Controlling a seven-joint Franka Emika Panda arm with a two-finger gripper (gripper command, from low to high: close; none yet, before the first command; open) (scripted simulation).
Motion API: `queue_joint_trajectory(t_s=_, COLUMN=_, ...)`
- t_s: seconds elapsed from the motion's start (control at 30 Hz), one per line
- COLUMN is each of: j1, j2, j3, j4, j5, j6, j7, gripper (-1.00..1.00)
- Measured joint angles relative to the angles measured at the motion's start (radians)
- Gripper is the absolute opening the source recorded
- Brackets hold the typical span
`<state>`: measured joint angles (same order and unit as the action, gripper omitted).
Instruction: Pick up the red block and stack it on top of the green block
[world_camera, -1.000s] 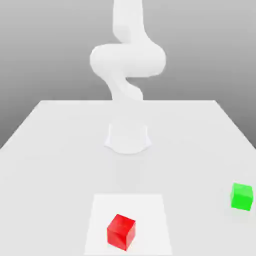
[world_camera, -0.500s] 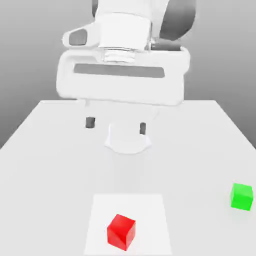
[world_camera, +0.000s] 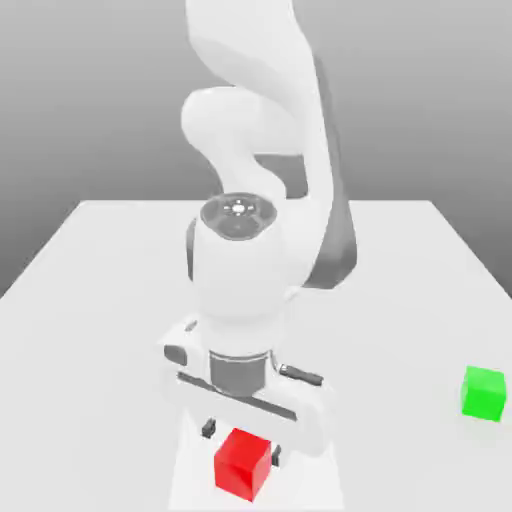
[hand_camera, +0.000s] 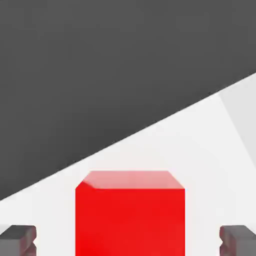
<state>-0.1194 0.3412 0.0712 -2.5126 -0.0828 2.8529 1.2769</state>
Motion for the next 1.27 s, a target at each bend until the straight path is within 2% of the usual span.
queue_joint_trajectory(t_s=0.2, j1=0.001, j2=0.007, j3=-0.001, j4=0.001, j5=-0.004, j6=0.007, j7=0.004, gripper=-1.00)
queue_joint_trajectory(t_s=0.4, j1=-0.004, j2=-0.164, j3=0.041, j4=-0.025, j5=0.040, j6=-0.138, j7=-0.002, gripper=-1.00)
queue_joint_trajectory(t_s=0.97, j1=0.472, j2=-0.262, j3=0.338, j4=-0.029, j5=0.024, j6=-0.237, j7=0.740, gripper=-1.00)
queue_joint_trajectory(t_s=1.13, j1=0.526, j2=-0.125, j3=0.280, j4=-0.019, j5=-0.105, j6=-0.120, j7=0.874, gripper=-1.00)
queue_joint_trajectory(t_s=1.17, j1=0.541, j2=-0.094, j3=0.261, j4=-0.017, j5=-0.132, j6=-0.094, j7=0.894, gripper=1.00)
queue_joint_trajectory(t_s=1.27, j1=0.541, j2=-0.094, j3=0.261, j4=-0.017, j5=-0.132, j6=-0.094, j7=0.894, gripper=1.00)
